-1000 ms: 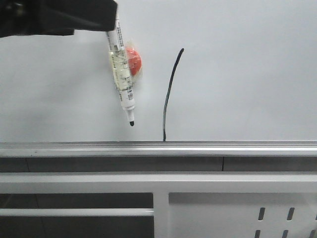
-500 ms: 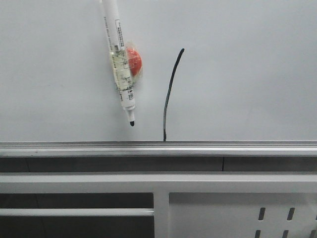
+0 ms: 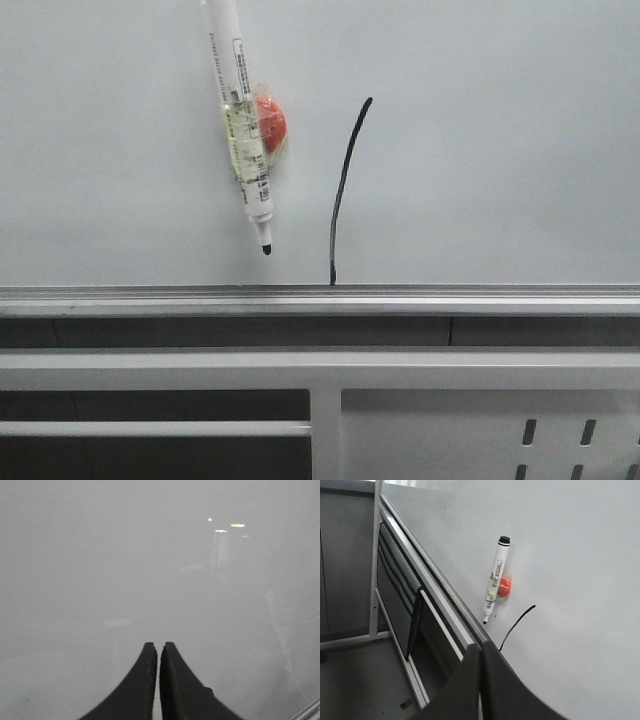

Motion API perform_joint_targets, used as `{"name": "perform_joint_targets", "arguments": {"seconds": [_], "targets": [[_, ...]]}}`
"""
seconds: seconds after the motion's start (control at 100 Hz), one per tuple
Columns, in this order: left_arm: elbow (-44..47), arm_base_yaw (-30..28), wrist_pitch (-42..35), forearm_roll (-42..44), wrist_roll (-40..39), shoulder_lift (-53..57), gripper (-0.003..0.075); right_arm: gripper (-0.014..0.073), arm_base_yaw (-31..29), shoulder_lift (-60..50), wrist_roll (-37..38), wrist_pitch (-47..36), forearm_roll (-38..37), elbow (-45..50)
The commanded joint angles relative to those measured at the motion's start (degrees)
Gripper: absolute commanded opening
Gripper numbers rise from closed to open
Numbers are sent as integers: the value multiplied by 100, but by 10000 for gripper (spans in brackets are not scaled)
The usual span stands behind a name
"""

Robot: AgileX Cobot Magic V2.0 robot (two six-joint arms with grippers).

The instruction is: Write number 1 on whiteboard

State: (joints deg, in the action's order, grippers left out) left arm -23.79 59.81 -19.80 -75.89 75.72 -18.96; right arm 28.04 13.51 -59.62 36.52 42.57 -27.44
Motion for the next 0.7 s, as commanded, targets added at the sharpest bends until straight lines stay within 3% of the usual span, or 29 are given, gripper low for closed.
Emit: {"name": "perform_joint_targets", "arguments": {"seconds": [0.0, 0.52, 0.69], "targets": [[-149, 38, -20, 45, 25, -53, -20, -69, -12, 57, -16, -289, 115, -138], [-131, 38, -114, 15, 25, -53, -20, -69, -12, 57, -16, -289, 115, -138], [-40, -100, -1105, 106, 199, -53, -20, -69, -12, 57, -16, -289, 115, -138]]}}
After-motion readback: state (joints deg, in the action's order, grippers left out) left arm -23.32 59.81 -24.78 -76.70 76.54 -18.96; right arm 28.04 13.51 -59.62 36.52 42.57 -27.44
